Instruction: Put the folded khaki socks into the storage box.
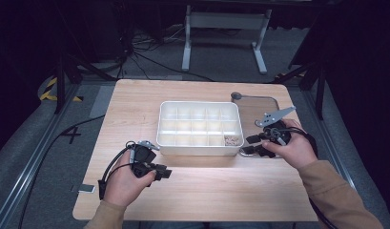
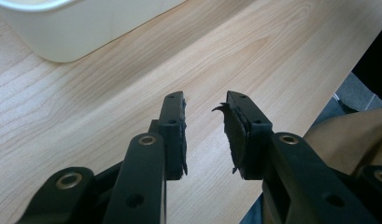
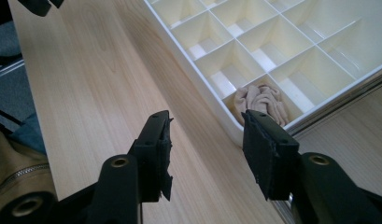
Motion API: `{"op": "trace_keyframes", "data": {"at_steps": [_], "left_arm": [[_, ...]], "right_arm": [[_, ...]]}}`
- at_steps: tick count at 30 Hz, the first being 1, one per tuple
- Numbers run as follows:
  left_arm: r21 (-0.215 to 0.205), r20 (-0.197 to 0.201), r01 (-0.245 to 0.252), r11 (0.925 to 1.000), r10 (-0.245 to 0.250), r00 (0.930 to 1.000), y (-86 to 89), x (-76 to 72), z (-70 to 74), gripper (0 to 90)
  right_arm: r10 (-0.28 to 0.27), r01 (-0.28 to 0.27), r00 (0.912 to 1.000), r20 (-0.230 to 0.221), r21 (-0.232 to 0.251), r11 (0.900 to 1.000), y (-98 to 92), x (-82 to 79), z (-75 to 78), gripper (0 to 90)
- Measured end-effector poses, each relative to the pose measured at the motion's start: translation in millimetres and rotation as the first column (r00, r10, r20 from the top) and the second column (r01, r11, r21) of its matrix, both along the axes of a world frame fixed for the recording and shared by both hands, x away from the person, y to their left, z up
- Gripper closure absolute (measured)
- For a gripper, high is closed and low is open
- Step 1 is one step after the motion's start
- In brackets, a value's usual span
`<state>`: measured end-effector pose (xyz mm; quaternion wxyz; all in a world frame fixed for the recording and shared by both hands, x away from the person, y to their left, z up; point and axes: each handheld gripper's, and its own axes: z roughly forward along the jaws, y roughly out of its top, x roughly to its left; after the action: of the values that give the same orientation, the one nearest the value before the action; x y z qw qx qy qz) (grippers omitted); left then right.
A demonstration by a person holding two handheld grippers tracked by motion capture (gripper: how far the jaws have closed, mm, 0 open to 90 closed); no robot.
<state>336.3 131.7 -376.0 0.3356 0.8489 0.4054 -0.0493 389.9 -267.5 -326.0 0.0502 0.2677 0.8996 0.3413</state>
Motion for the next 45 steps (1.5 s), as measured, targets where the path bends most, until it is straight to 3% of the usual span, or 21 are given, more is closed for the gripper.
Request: {"op": "trace_keyframes", "data": {"at_steps": [7,18,28,39,45], "left_arm": [[0.005,-0.004,0.005,1.0000,-0.005,1.0000,-1.1,-0.2,-0.9,67.4],[0.012,-0.001,0.011,0.9999,-0.011,0.9999,-2.8,0.0,-1.5,66.4],[0.015,-0.007,0.015,0.9998,-0.015,0.9999,-4.1,0.0,-2.8,66.3],[0.028,-0.016,0.021,0.9994,-0.021,0.9997,-4.2,2.3,-6.4,65.5],[0.038,-0.045,0.031,0.9988,-0.029,0.9986,-4.6,3.2,-9.6,64.6]], "right_arm": [[-0.023,0.021,0.9996,0.017,0.064,0.998,-13.8,-23.7,-11.3,47.1],[-0.049,0.046,0.9980,0.041,0.073,0.996,-18.8,-46.3,-28.2,46.1],[-0.065,0.064,0.9978,0.009,0.108,0.992,-19.9,-56.8,-64.3,45.6],[-0.042,0.043,0.9990,-0.017,0.049,0.998,-13.4,-58.9,-93.2,45.2],[-0.047,0.047,0.9989,0.001,0.003,0.999,-8.4,-60.7,-107.4,45.2]]}}
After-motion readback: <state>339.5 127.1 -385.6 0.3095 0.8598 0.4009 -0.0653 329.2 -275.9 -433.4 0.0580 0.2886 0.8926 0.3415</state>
